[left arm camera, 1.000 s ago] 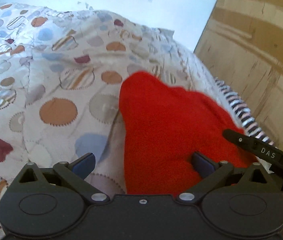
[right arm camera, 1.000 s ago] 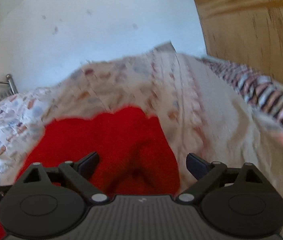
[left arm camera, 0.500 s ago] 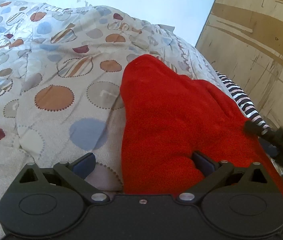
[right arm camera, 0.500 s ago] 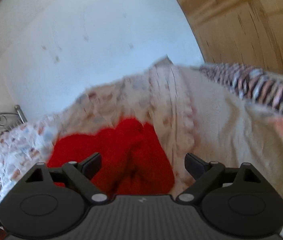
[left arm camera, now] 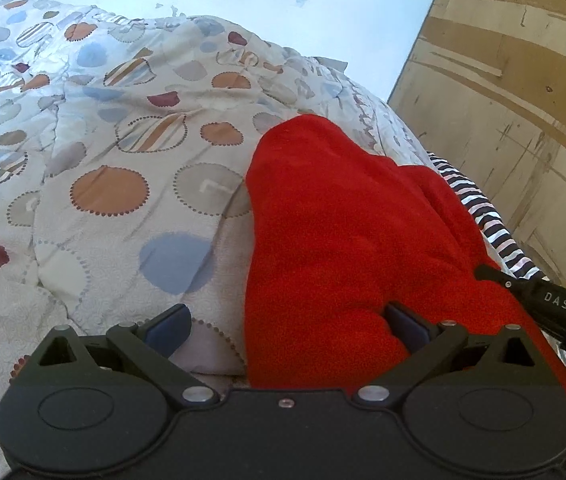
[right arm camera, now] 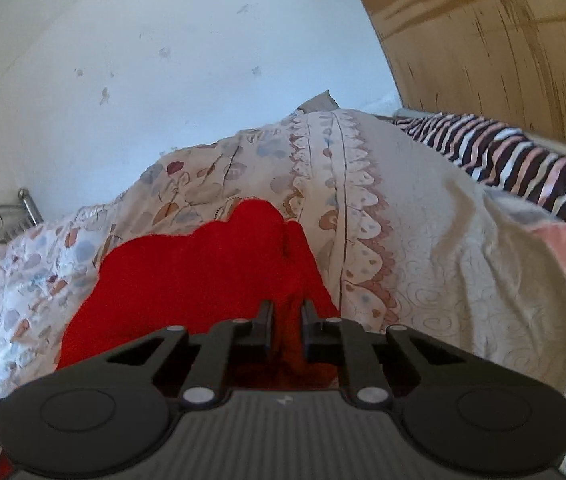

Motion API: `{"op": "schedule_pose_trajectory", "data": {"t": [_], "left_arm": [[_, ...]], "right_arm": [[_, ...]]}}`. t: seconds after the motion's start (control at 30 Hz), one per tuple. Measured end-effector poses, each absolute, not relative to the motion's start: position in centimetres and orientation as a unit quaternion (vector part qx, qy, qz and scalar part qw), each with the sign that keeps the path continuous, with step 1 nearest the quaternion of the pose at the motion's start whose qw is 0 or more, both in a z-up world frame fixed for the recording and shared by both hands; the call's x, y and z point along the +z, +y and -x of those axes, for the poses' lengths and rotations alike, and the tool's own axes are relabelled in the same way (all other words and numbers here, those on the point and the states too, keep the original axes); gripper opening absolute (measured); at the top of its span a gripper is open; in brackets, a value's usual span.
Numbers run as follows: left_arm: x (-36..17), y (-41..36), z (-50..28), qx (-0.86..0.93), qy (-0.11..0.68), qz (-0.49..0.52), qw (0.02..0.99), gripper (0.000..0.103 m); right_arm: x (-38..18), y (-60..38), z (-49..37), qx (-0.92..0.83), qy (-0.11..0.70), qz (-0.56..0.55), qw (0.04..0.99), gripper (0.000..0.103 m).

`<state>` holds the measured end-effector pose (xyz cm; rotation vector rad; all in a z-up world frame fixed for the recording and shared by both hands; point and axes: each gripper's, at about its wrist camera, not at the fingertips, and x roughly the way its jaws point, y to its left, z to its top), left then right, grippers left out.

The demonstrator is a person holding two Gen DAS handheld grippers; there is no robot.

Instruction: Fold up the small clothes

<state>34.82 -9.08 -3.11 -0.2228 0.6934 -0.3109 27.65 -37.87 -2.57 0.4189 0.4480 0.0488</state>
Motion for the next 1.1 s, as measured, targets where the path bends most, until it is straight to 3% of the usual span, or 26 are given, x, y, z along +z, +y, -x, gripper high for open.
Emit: {"op": "schedule_pose_trajectory", "data": {"t": [0.13, 0.23, 0.27, 0.37, 0.43, 0.5, 0.87, 1.0, 1.07, 1.1], "left_arm": [[-3.1, -9.0, -34.9, -0.150, 0.340, 0.112, 0.921, 0.102], [-3.0, -8.9, -34.9, -0.152, 0.341, 0.116, 0.921, 0.102], [-2.9, -8.8, -35.0, -0.153, 0.343, 0.119, 0.919, 0.102], [-2.8, -8.4, -35.3, -0.157, 0.349, 0.130, 0.915, 0.102], [-2.7, -8.3, -35.4, -0.159, 0.350, 0.131, 0.914, 0.102], [-2.6, -8.3, -35.5, -0.161, 0.351, 0.129, 0.913, 0.102], [-2.2, -7.2, -36.5, -0.185, 0.366, 0.148, 0.900, 0.103], [-2.4, -6.0, -37.7, -0.207, 0.393, 0.181, 0.878, 0.103], [-2.4, -6.0, -38.0, -0.213, 0.397, 0.178, 0.875, 0.103], [-2.5, -6.2, -38.1, -0.215, 0.400, 0.176, 0.874, 0.103]], "right_arm": [[-2.6, -38.0, -27.7, 0.029, 0.220, -0.207, 0.953, 0.020], [-2.6, -38.5, -27.5, 0.034, 0.217, -0.221, 0.950, 0.032], [-2.5, -38.6, -27.5, 0.036, 0.216, -0.223, 0.950, 0.038], [-1.9, -38.9, -27.5, 0.033, 0.217, -0.219, 0.951, 0.071], [-1.6, -39.3, -27.6, 0.045, 0.207, -0.224, 0.951, 0.074], [-1.3, -39.7, -28.0, 0.054, 0.205, -0.233, 0.949, 0.083], [-3.5, -40.4, -33.4, 0.087, 0.256, -0.283, 0.920, 0.087], [-4.8, -40.6, -32.5, 0.109, 0.227, -0.288, 0.924, 0.091], [-4.9, -40.7, -32.4, 0.110, 0.221, -0.292, 0.924, 0.089], [-4.8, -40.7, -32.4, 0.108, 0.220, -0.290, 0.925, 0.084]]}}
